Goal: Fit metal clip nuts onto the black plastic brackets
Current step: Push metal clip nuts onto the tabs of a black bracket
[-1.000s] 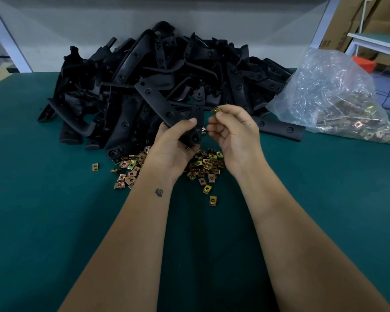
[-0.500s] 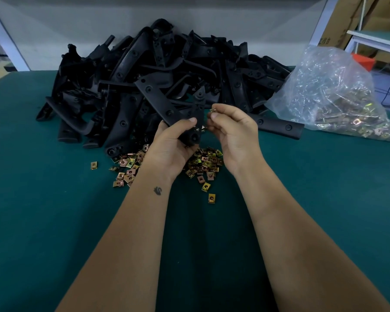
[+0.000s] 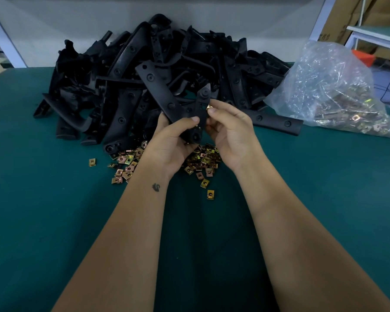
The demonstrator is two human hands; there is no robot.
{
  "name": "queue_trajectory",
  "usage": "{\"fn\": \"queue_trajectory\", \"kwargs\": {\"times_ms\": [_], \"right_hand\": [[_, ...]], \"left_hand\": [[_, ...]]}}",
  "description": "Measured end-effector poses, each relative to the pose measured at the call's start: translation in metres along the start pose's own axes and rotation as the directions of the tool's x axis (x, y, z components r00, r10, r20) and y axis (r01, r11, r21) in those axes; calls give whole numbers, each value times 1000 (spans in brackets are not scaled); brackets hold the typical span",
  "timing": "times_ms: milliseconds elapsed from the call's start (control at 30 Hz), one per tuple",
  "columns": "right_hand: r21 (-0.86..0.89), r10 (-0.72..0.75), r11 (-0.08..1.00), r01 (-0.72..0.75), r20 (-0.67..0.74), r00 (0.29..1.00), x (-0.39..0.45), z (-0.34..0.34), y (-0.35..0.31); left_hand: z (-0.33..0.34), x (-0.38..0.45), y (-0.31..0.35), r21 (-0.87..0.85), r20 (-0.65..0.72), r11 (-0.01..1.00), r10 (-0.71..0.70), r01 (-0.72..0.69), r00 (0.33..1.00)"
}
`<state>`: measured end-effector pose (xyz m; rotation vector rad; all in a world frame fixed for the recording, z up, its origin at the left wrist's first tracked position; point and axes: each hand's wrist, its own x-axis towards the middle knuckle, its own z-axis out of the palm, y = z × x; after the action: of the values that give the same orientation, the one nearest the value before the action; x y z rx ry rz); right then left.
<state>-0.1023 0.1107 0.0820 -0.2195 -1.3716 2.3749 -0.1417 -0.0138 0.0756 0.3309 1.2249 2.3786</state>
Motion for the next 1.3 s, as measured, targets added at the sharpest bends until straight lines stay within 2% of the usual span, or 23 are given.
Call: {"fn": "queue_trajectory", "kwargs": {"times_ms": [300, 467, 700, 933, 1300], "right_hand": [[108, 122, 986, -129, 65, 990, -3, 0, 0], [53, 137, 989, -141, 82, 987, -3, 1, 0], [-85, 13, 996, -3, 109, 994, -8, 13, 3], [-219, -60, 973, 76, 81, 995, -10, 19, 5], [-288, -69, 953, 97, 104, 992, -12, 18, 3]], "left_hand": [[-3, 0, 0, 9, 84, 999, 34, -35, 996], [-2, 0, 0, -7, 58, 1000, 24, -24, 998], [0, 2, -2, -109, -48, 993, 45, -51, 998], [0, 1, -1, -67, -145, 997, 25, -35, 989], [2, 1, -2, -55, -122, 998, 35, -42, 992]]}}
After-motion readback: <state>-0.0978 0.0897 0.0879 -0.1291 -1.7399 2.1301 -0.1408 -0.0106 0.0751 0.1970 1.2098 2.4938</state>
